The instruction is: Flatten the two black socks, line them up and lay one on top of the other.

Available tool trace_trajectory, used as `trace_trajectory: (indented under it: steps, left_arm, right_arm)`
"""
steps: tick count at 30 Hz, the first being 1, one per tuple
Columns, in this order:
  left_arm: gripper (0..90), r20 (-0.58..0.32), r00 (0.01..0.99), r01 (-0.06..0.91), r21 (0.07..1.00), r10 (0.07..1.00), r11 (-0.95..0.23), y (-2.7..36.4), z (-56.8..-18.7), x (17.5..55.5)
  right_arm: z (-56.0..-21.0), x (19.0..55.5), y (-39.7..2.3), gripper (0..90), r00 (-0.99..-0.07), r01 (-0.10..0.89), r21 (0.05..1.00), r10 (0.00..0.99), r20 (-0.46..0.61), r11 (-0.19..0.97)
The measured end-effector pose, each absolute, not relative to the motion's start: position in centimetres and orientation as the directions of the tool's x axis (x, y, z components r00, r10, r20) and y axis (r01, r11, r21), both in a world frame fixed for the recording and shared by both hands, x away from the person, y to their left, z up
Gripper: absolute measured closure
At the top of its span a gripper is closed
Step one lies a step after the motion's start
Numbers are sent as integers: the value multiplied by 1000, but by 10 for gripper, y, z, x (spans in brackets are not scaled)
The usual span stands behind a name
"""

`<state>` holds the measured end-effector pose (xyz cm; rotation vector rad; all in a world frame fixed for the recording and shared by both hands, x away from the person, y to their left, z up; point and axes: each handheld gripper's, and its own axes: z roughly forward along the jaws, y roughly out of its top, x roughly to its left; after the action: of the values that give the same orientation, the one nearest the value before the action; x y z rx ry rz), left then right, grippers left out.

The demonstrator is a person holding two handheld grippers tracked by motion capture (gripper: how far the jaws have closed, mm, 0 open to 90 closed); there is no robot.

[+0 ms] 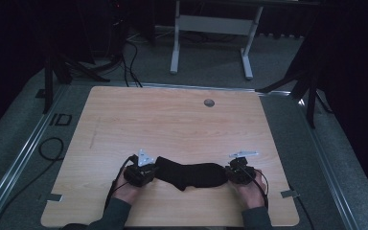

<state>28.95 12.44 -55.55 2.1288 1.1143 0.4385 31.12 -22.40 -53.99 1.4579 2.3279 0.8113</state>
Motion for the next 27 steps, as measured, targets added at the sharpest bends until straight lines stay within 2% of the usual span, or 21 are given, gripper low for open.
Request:
trace_trajectory:
  steps: [17, 22, 27]
  left_arm:
    - [727, -7, 543, 593, 711, 840, -377, 126, -555, 295]
    - [705, -12, 533, 595, 717, 846, -364, 126, -555, 297]
    - [604, -61, 536, 588, 743, 842, -320, 130, -550, 296]
  right_arm:
    - [-548, 335, -221, 732, -428, 720, 626, 902, 62, 299]
    - [-549, 340, -224, 645, -427, 713, 639, 902, 67, 290]
    - [-538, 338, -230, 508, -432, 696, 674, 895, 116, 248]
